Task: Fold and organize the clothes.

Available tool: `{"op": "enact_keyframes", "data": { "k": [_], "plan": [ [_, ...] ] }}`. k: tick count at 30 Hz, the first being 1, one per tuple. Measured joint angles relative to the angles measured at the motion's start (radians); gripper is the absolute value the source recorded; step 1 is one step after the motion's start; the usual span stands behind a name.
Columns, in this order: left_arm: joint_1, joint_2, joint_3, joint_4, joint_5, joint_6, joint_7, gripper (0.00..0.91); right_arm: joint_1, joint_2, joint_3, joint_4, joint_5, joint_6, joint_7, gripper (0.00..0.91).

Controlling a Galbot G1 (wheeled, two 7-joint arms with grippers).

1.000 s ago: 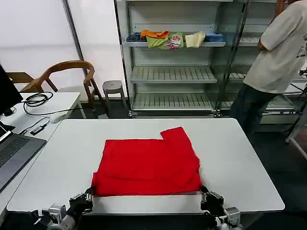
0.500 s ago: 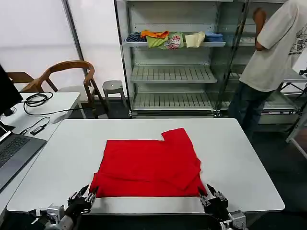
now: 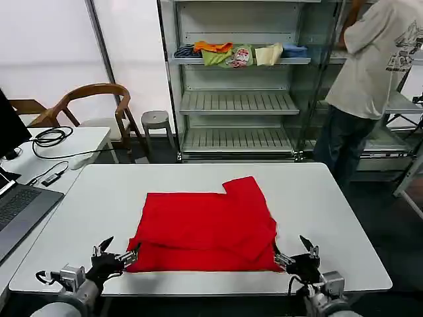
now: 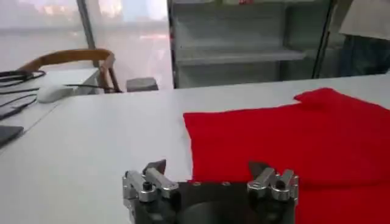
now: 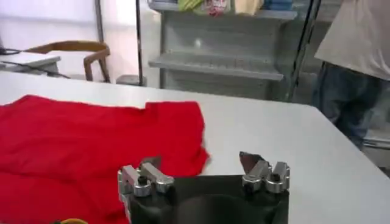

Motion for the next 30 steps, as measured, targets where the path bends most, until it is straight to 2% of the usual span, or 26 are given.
{"op": "enact_keyframes", "data": {
  "k": [16,24,30],
  "plan": [
    [-0.326,0.023,0.173,0.225,-0.044,0.003,0.008,0.907,0.441,0.066,-0.143,-0.352,0.009,-0.052,0.077,0.907],
    [-0.491,0.013,0.272,0.372,-0.044,-0.004,0.026,0.907,0.626,0.126,-0.162,-0.586,0.007,-0.048,0.079,0.907],
    [-0.59,0.006,0.331,0.481,-0.044,-0.012,0.049,0.907,0.759,0.183,-0.161,-0.789,-0.031,-0.001,0.059,0.907]
  ]
}}
